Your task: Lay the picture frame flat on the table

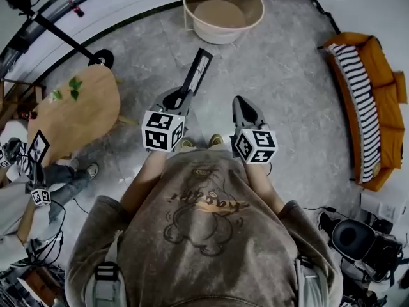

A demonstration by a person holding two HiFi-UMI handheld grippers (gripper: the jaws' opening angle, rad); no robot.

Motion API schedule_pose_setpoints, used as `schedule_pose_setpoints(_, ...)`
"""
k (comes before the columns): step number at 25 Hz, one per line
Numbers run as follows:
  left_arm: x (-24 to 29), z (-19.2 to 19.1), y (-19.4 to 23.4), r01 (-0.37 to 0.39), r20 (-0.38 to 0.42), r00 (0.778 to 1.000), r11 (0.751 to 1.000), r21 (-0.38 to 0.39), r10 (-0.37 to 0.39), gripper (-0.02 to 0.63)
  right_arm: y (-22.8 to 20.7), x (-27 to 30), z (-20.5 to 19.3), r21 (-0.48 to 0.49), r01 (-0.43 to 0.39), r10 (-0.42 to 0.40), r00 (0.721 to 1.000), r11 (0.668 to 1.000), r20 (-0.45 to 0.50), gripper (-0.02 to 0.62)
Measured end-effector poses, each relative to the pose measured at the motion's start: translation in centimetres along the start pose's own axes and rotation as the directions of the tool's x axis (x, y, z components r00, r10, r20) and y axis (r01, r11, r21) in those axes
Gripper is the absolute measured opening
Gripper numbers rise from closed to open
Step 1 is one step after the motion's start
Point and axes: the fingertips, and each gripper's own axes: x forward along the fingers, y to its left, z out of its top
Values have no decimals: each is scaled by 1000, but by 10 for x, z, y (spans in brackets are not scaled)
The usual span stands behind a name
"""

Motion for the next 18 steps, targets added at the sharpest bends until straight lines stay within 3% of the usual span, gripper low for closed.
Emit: schedule_pose_setpoints(18, 1, -4, 32, 32, 7, 999, 999, 24, -33, 80, 14, 24, -8, 20, 40, -41, 999, 999, 31, 20)
